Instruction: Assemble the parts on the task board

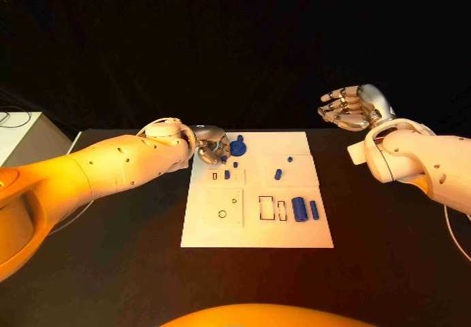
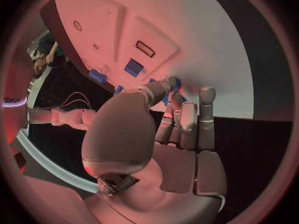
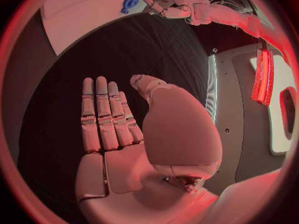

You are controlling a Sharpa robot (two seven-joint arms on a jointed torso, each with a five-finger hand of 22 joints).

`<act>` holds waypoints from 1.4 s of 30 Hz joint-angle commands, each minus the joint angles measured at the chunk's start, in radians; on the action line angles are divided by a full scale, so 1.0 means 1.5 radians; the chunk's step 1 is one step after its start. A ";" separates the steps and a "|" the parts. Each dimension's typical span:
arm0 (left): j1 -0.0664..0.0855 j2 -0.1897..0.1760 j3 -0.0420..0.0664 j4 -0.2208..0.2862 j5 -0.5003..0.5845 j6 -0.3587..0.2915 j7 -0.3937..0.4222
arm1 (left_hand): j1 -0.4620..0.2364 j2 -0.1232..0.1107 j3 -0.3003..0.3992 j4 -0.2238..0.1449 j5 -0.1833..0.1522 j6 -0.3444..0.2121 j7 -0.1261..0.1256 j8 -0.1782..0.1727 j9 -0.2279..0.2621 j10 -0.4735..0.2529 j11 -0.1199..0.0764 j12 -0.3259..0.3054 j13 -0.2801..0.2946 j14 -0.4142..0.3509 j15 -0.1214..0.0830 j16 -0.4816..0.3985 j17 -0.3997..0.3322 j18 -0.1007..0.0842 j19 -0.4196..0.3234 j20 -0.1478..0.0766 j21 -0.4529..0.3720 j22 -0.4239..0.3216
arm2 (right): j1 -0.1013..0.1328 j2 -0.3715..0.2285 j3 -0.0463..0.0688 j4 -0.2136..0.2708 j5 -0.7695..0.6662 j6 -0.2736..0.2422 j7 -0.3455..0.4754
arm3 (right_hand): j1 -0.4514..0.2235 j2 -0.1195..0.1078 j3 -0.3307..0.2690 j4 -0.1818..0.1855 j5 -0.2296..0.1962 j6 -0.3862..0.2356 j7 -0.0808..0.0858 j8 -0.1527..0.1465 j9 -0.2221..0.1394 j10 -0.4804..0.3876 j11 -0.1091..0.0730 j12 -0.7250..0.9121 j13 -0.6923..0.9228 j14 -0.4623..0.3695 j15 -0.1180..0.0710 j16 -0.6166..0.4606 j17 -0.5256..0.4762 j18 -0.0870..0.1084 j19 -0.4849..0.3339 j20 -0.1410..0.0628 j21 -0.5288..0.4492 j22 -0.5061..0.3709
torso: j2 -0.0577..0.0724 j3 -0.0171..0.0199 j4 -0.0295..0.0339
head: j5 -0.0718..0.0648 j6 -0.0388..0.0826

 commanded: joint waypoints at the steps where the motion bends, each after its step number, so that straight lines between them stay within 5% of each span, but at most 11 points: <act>1: -0.001 0.001 0.000 0.001 -0.002 0.025 -0.008 | -0.005 0.000 -0.001 0.005 -0.004 -0.005 0.000 -0.005 -0.001 -0.004 0.000 0.003 0.000 0.005 -0.002 0.004 0.001 -0.011 0.006 0.000 0.001 0.001 | 0.000 0.001 0.000 0.001 -0.002 0.009 0.004 | -0.007 0.001 0.000 -0.005 0.002 0.002 0.004 -0.004 0.000 0.006 -0.001 -0.001 -0.001 0.001 0.002 -0.003 -0.001 0.007 -0.004 0.001 -0.001 -0.001 | 0.000 0.0000 0.0000 | 0.000 0.000; 27: -0.001 0.002 0.001 -0.007 0.013 0.004 -0.012 | -0.003 0.004 0.001 0.013 -0.004 0.035 0.015 0.010 -0.003 0.004 0.008 0.004 -0.008 0.022 0.004 0.012 0.018 -0.017 0.033 0.003 0.021 0.019 | 0.000 0.001 0.000 0.001 -0.002 0.010 0.004 | -0.007 0.002 0.001 -0.006 0.003 0.004 0.003 -0.003 0.000 0.008 -0.002 0.000 -0.001 0.002 0.001 -0.004 -0.001 0.008 -0.004 0.001 -0.001 -0.003 | 0.000 0.0000 0.0004 | 0.002 -0.001; 42: -0.001 0.001 0.000 -0.009 0.016 -0.043 -0.012 | 0.011 -0.001 -0.021 0.008 -0.005 0.095 0.001 0.059 0.027 0.013 -0.001 0.004 -0.018 0.036 -0.003 0.015 0.028 -0.022 0.062 -0.002 0.040 0.036 | -0.001 0.001 0.000 0.001 -0.002 0.010 0.003 | -0.007 0.002 0.001 -0.006 0.003 0.004 0.003 -0.003 0.000 0.008 -0.002 0.000 -0.001 0.002 0.001 -0.004 -0.001 0.008 -0.004 0.001 -0.001 -0.003 | 0.000 0.0002 0.0008 | 0.004 0.002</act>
